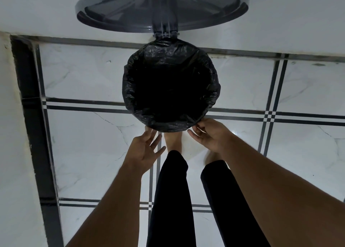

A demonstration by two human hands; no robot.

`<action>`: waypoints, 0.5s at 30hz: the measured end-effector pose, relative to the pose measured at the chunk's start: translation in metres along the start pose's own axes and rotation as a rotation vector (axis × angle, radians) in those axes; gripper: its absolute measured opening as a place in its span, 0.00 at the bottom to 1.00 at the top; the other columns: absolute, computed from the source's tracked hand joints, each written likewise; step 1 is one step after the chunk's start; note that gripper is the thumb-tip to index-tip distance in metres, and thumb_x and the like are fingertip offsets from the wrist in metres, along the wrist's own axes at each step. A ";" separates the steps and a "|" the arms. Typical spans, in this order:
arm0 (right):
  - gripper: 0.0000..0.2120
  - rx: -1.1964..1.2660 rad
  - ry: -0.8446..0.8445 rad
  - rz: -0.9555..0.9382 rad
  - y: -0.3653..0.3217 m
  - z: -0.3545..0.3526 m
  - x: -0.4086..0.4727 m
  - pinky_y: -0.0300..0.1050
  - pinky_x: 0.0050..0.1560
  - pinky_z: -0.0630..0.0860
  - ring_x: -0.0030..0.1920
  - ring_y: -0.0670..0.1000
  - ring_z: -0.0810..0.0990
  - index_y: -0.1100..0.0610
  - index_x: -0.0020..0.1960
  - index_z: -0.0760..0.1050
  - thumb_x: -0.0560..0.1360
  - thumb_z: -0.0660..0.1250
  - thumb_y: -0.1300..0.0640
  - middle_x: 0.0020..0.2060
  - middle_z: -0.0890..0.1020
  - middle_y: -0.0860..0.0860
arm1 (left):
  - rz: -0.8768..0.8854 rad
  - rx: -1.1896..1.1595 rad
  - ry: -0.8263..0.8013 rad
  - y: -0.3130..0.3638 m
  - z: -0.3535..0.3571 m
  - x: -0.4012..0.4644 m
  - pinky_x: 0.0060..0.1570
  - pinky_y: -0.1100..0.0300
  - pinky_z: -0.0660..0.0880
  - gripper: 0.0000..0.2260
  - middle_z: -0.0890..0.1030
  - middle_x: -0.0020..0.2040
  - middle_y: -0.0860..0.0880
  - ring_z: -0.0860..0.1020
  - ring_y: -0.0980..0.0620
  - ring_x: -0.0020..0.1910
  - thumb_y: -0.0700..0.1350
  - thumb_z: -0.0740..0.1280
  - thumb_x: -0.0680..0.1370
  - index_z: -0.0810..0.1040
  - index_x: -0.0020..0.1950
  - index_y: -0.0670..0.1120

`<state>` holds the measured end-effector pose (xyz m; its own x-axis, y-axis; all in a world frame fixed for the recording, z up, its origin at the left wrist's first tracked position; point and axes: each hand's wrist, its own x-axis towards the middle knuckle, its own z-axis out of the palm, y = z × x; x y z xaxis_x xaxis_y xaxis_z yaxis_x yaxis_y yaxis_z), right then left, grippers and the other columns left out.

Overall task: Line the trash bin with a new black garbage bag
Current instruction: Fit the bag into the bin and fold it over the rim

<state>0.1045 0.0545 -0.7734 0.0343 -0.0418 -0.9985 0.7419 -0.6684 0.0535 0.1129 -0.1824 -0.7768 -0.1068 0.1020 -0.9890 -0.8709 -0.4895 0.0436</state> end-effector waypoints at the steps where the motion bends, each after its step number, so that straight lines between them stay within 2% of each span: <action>1: 0.10 -0.016 0.001 -0.002 -0.002 -0.001 0.002 0.52 0.53 0.88 0.40 0.48 0.85 0.59 0.52 0.82 0.84 0.65 0.71 0.36 0.87 0.51 | 0.000 -0.006 -0.016 -0.001 -0.001 0.000 0.75 0.33 0.68 0.10 0.83 0.70 0.50 0.77 0.46 0.73 0.48 0.67 0.86 0.85 0.64 0.51; 6: 0.08 -0.092 0.038 -0.011 -0.007 -0.003 0.012 0.49 0.49 0.87 0.45 0.49 0.84 0.59 0.54 0.83 0.84 0.68 0.69 0.43 0.86 0.52 | 0.039 -0.052 -0.072 -0.005 -0.004 0.006 0.75 0.35 0.69 0.14 0.82 0.72 0.51 0.77 0.44 0.74 0.49 0.67 0.86 0.80 0.71 0.51; 9: 0.07 -0.125 0.053 -0.023 -0.006 -0.004 0.016 0.48 0.49 0.86 0.47 0.49 0.84 0.58 0.54 0.83 0.84 0.69 0.68 0.44 0.85 0.52 | 0.051 -0.094 -0.049 -0.008 0.000 0.012 0.74 0.37 0.71 0.13 0.82 0.72 0.51 0.78 0.45 0.73 0.49 0.66 0.86 0.80 0.69 0.50; 13: 0.04 -0.163 0.075 -0.056 -0.005 -0.005 0.017 0.48 0.50 0.85 0.50 0.50 0.85 0.57 0.56 0.83 0.84 0.71 0.65 0.47 0.86 0.52 | 0.048 -0.026 0.149 -0.003 0.012 0.020 0.67 0.47 0.76 0.11 0.80 0.72 0.51 0.77 0.49 0.71 0.42 0.64 0.87 0.82 0.66 0.50; 15: 0.05 -0.186 0.062 -0.066 -0.006 -0.006 0.013 0.48 0.54 0.85 0.53 0.51 0.87 0.56 0.56 0.83 0.84 0.71 0.64 0.48 0.88 0.51 | 0.046 0.036 0.242 0.005 0.021 0.021 0.67 0.49 0.76 0.11 0.78 0.72 0.50 0.76 0.50 0.70 0.44 0.65 0.86 0.81 0.66 0.51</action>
<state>0.1040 0.0623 -0.7869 0.0181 0.0473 -0.9987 0.8544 -0.5196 -0.0091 0.0960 -0.1646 -0.7940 -0.0329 -0.1320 -0.9907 -0.8850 -0.4568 0.0903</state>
